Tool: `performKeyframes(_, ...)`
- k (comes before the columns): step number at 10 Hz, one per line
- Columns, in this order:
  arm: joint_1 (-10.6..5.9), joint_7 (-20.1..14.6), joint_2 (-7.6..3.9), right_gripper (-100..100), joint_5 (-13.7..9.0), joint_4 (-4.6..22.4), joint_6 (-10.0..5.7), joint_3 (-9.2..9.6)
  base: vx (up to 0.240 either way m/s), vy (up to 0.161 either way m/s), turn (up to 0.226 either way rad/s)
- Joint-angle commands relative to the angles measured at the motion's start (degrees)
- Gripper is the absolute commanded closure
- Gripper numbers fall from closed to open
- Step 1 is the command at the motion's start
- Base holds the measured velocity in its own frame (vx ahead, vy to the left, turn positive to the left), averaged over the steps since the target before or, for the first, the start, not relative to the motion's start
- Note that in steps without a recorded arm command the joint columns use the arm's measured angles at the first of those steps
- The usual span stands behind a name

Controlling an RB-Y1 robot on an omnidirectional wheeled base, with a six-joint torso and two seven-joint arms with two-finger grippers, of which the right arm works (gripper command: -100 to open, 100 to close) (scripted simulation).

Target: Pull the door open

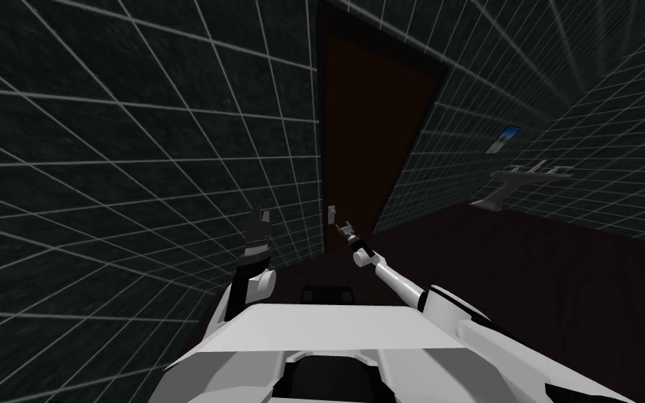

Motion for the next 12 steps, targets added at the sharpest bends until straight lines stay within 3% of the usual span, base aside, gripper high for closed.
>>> performKeyframes(1, -1.06, -1.7, -0.59, -100, -1.1, 1.6, 0.06, 0.94, 0.169, 0.081, -0.039)
performKeyframes(2, -0.57, -0.9, -0.46, -100, -0.7, 0.7, 0.23, 0.44, 0.078, 0.041, -0.010)
performKeyframes(3, -0.47, -2.4, -1.85, -100, -1.1, 2.0, -0.45, -0.33, 0.071, 0.067, 0.288)
performKeyframes(5, -0.29, -3.6, -3.12, -100, -1.4, 3.1, -1.16, -1.09, 0.105, 0.067, 0.187)
performKeyframes(8, 0.21, -7.1, -6.79, -100, -2.3, 6.4, -3.19, -3.31, 0.128, 0.090, 0.311)
performKeyframes(12, 0.45, -8.8, -8.56, -100, -2.7, 8.0, -4.17, -4.37, 0.091, 0.045, 0.132)
